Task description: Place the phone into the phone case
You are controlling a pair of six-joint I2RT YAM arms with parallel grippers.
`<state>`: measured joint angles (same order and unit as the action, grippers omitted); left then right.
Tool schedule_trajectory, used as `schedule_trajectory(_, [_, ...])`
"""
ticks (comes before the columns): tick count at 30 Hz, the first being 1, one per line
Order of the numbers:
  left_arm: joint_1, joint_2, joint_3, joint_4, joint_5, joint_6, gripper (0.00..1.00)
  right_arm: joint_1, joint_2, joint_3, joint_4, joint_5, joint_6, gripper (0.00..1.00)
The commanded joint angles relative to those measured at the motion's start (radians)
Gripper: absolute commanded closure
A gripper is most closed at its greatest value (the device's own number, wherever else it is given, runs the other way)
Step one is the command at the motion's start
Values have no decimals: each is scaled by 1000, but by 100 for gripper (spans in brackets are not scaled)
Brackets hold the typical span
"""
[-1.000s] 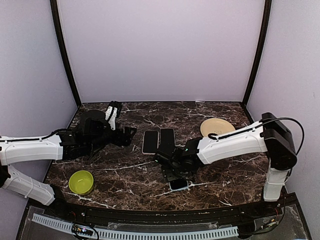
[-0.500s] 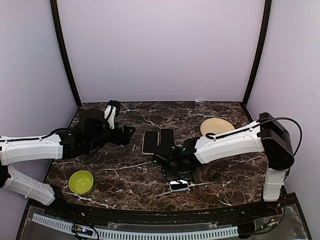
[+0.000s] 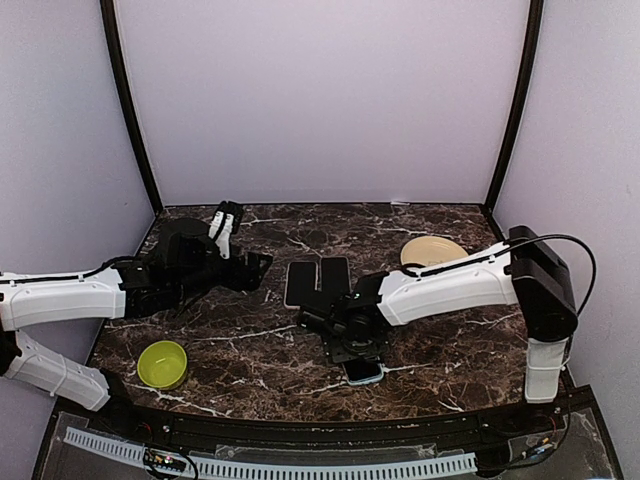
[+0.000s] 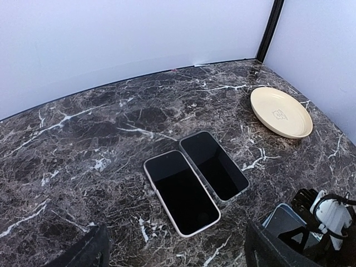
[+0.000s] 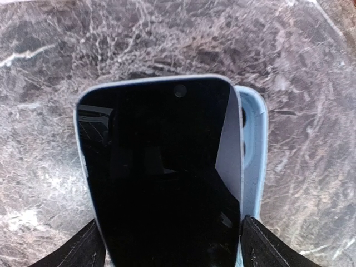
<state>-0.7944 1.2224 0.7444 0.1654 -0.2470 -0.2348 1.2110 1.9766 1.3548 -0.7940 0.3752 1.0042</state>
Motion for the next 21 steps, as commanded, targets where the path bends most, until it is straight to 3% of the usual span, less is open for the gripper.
schedule_trajectory(1, [4,-5,-9,12,43,33,16,5,-35,79,-76,33,-28,17])
schedule_trajectory(7, [0,113,41,-6,308,61,30,-26,-153,22,1,-71,-126,13])
schedule_trajectory(10, [-16,186,96,-65,371,112,39,-73,-256,-91,57,-97,-136,19])
schedule_trajectory(13, [-88,294,173,-170,309,242,49,-167,-331,-223,149,-128,-140,33])
schedule_trajectory(15, [-143,369,211,-216,269,308,58,-223,-345,-283,226,-155,-159,48])
schedule_trajectory(21, [-195,566,350,-330,212,333,73,-284,-253,-297,302,-149,-221,87])
